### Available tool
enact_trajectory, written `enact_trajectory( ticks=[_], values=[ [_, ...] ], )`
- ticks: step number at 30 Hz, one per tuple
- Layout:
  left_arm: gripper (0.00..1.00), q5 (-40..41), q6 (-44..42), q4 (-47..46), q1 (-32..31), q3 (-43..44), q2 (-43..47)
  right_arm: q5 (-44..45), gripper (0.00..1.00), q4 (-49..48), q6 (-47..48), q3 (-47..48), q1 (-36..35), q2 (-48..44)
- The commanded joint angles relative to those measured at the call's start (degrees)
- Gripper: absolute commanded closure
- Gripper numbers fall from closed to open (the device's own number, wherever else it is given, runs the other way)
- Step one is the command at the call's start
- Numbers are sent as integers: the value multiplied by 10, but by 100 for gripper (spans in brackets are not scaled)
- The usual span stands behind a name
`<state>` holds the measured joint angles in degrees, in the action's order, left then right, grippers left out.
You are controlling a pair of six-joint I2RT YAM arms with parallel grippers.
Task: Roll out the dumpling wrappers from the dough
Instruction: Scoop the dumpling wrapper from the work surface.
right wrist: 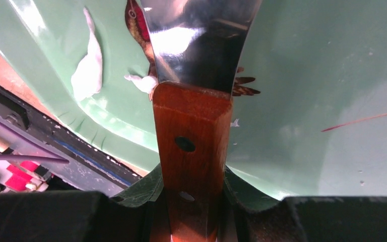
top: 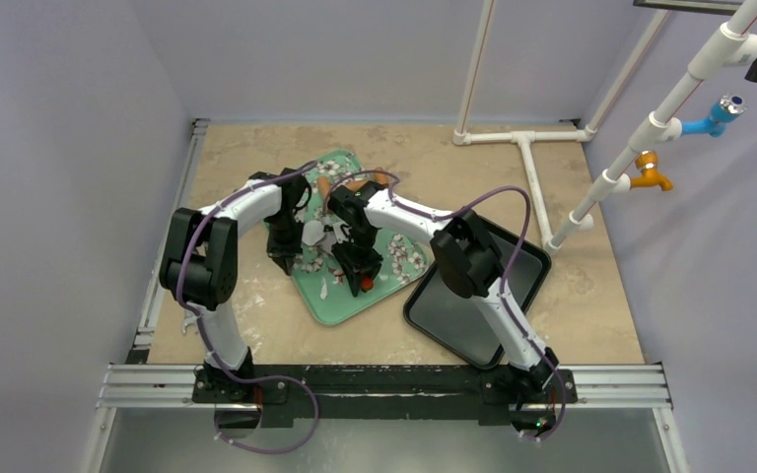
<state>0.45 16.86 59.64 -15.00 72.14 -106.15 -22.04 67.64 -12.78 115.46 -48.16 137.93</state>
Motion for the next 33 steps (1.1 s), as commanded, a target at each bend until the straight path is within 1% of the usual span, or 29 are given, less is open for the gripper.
enact_trajectory(
  ticks=[1, 3, 6, 8, 13, 17, 23, 28, 33],
  values=[
    [100, -14, -3, -22, 1, -6, 14, 41, 100, -120, 38, -86, -4, -11],
    [100, -15, -3, -22, 2, -6, 12, 33, 100, -151, 37, -112, -3, -27],
    [100, -13, -3, -20, 2, -4, 12, 47, 100, -140, 45, -98, -3, -15],
    [100, -12, -3, -21, 2, -6, 16, 38, 100, -148, 45, -109, -4, -20],
    [100, -11, -3, -22, 5, -5, 23, 38, 100, -185, 39, -177, -4, -70],
    [100, -10, -4, -23, 5, -7, 30, 43, 100, -208, 30, -209, -4, -104],
    [100, -10, -3, -22, 12, -1, 34, 57, 100, -211, 20, -251, -4, -140],
    [100, -10, -1, -20, 17, 10, 37, 65, 100, -218, 14, -266, -4, -173],
    [100, -8, -2, -22, 19, 5, 39, 71, 100, -197, 15, -254, -3, -165]
  ],
)
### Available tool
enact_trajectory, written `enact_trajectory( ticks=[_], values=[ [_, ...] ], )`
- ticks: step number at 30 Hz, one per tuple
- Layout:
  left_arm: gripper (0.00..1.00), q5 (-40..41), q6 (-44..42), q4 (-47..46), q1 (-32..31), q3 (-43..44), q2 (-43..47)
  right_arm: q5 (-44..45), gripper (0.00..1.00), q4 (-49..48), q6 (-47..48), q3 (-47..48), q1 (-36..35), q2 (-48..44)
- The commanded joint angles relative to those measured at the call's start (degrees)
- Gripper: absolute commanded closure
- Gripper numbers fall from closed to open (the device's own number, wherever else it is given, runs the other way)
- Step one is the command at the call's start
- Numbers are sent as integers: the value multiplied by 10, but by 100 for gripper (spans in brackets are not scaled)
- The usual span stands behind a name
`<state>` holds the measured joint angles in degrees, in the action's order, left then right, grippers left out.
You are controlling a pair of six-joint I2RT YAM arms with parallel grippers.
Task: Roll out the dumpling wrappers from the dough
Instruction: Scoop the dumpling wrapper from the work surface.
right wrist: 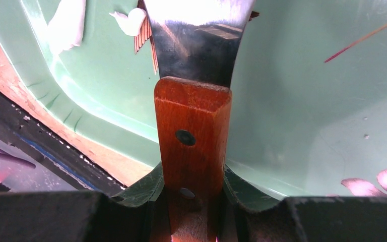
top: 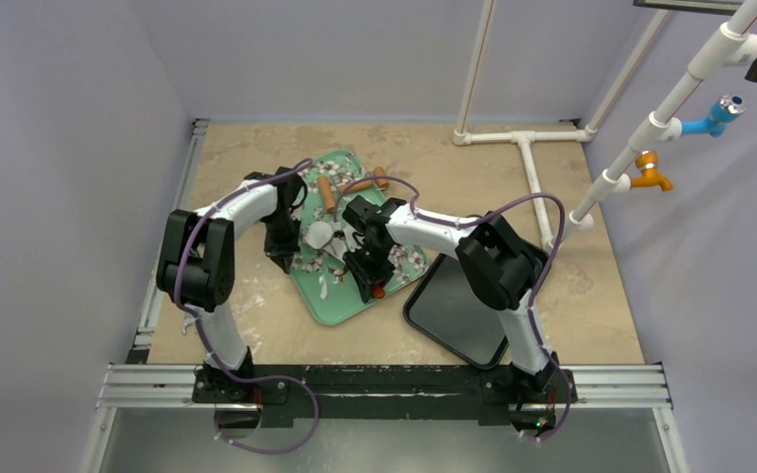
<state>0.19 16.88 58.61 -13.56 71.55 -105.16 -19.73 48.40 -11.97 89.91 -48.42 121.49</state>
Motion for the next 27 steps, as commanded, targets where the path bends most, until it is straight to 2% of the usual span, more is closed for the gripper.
enact_trajectory(
  ticks=[1, 12, 20, 27],
  values=[
    [100, -5, -2, -12, 6, 11, 29, 49, 100, -5, 6, 3, 0, -2],
    [100, -4, -1, -10, 9, 24, 15, 54, 100, 5, -13, 6, 15, -67],
    [100, -4, -1, -10, 11, 30, 14, 52, 100, 12, -18, 22, 33, -78],
    [100, 16, -6, -9, 11, 36, 30, 75, 100, 30, -83, -45, 64, -161]
  ],
)
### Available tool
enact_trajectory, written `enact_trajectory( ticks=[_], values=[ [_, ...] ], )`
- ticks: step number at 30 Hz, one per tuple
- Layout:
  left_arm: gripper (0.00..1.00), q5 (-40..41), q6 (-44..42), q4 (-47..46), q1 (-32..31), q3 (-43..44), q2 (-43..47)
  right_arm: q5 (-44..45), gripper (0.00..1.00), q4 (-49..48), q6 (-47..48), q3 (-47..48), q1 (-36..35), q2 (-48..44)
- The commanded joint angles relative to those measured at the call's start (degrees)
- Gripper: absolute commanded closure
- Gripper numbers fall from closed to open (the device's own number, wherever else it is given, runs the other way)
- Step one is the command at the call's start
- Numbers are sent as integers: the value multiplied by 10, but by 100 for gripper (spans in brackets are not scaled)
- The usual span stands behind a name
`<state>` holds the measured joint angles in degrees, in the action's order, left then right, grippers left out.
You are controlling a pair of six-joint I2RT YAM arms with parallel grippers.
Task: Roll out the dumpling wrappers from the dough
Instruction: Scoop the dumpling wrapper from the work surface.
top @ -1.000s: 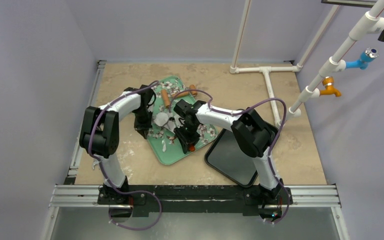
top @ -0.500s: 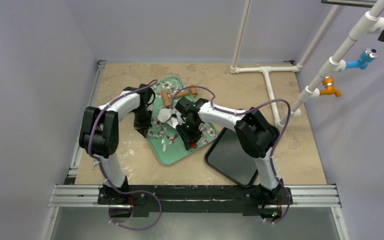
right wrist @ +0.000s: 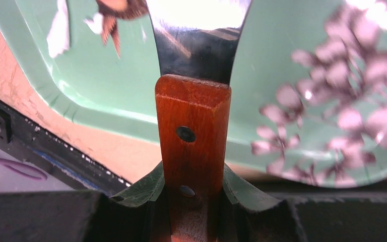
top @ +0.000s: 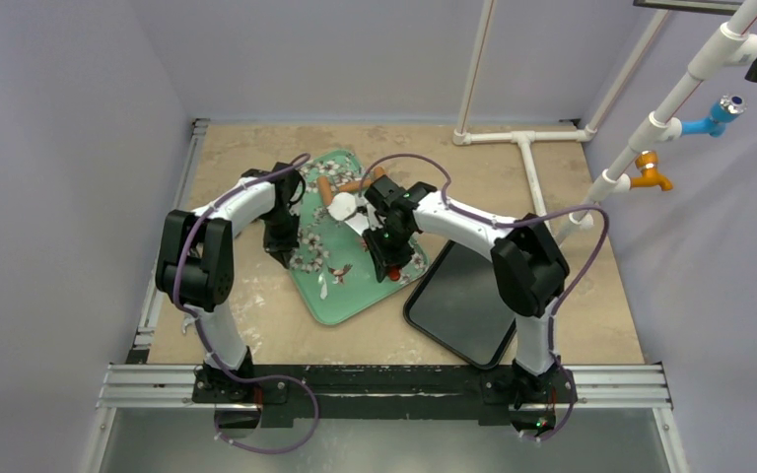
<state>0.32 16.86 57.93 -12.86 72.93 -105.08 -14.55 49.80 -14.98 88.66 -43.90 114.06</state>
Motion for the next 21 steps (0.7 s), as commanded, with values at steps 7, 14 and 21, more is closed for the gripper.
enact_trajectory(
  ticks=[7, 14, 21],
  values=[
    [100, 11, -9, -8, 9, 19, 42, 54, 100, 34, -140, -183, 39, -224],
    [100, -1, -15, -4, 12, 31, 40, 46, 100, 28, -246, -318, 66, -365],
    [100, -19, -34, -7, 19, 29, 56, 64, 100, 97, -341, -389, 84, -452]
  ],
)
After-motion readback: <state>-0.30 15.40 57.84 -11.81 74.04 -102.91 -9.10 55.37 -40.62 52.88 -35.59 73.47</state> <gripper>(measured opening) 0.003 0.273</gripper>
